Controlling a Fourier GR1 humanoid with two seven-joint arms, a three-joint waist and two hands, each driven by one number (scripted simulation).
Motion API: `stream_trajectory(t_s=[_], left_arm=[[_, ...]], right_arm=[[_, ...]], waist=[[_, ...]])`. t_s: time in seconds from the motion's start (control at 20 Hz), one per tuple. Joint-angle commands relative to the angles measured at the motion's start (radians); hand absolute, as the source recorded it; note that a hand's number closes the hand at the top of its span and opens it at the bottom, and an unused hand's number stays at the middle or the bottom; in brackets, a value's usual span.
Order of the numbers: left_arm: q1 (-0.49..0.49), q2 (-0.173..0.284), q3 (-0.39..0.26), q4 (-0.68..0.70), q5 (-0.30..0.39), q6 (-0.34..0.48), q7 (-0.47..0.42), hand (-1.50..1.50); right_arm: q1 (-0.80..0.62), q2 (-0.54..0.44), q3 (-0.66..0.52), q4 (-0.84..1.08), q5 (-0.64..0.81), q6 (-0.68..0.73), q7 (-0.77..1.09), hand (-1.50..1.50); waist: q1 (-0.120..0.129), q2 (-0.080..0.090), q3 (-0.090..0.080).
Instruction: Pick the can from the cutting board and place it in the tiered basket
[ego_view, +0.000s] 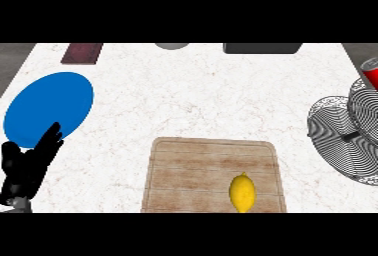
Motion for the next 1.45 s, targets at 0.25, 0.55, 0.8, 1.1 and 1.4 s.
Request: stream_trajectory(t_s=[0.25, 0.55, 0.8, 1.1, 1.4], left_arm=[[0.020, -0.023, -0.003, 0.019, -0.018, 0.010, -0.027, 0.00], [0.048, -0.011, -0.007, -0.043, -0.019, -0.002, -0.018, 0.00], [0.058, -0.021, 0.013, 0.008, -0.015, 0.008, -0.052, 0.00], [0.059, 0.011, 0.033, -0.031, 0.015, -0.020, 0.002, 0.00], [0.057, 0.026, 0.063, 0.007, 0.023, -0.023, -0.021, 0.00]], right_arm=[[-0.021, 0.002, -0.151, -0.042, -0.121, -0.054, -0.019, -1.50], [-0.138, -0.011, -0.304, -0.088, -0.216, -0.061, 0.127, -1.50], [-0.117, -0.095, -0.531, -0.069, -0.357, 0.026, 0.215, -1.50], [-0.019, -0.130, -0.820, -0.057, -0.596, 0.104, 0.131, -1.50], [0.180, -0.198, -1.076, -0.034, -0.806, 0.353, 0.053, -1.50]], waist=[[-0.012, -0.002, -0.001], [-0.007, -0.007, -0.001], [-0.033, -0.011, -0.001], [-0.045, -0.012, 0.002], [-0.057, -0.011, 0.001]])
